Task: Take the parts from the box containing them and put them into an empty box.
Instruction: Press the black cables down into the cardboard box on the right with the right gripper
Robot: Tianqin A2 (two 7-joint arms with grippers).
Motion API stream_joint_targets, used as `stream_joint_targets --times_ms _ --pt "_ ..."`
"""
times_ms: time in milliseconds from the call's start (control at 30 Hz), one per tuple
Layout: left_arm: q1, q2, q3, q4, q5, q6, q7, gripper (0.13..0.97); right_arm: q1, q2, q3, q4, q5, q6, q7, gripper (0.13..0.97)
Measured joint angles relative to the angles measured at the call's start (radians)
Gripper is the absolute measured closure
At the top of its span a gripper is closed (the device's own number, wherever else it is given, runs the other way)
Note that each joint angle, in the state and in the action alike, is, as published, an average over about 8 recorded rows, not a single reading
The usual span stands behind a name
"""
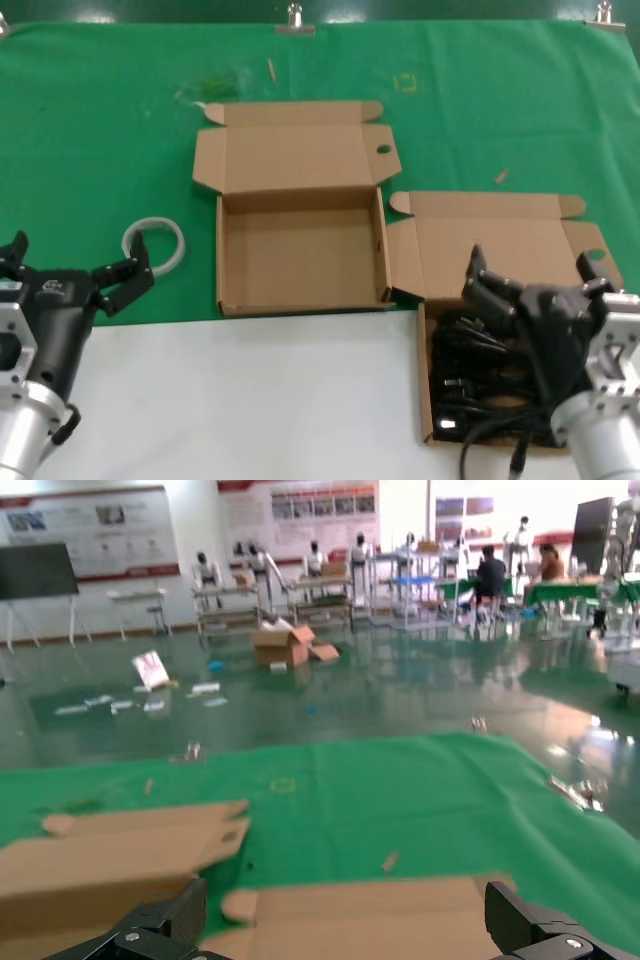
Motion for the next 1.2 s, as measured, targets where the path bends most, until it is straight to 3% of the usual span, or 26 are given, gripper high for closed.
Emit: stream_joint_targets --times_ms 167,367,567,800,1200 --pt "0.0 0.0 0.0 0.0 0.0 0.0 0.0 0.132 -0.037 0.0 -0.04 0.016 0.062 0.064 -0.063 0.129" --pt "0.0 0.0 0.0 0.0 0.0 0.0 0.0 0.132 -0.066 0.0 -0.106 0.049 0.185 0.188 -0.219 0.129" --pt "0.0 0.0 0.0 0.0 0.0 0.0 0.0 0.132 -0.085 0.0 -0.143 0.1 0.337 0.329 -0.46 0.129" --pt "0.0 0.0 0.0 0.0 0.0 0.0 0.0 0.132 -0.107 0.0 -0.108 0.151 0.482 0.451 -0.779 0.129" --pt "0.0 0.0 0.0 0.0 0.0 0.0 0.0 0.132 -0.024 0.0 -0.042 0.119 0.738 0.547 -1.29 0.129"
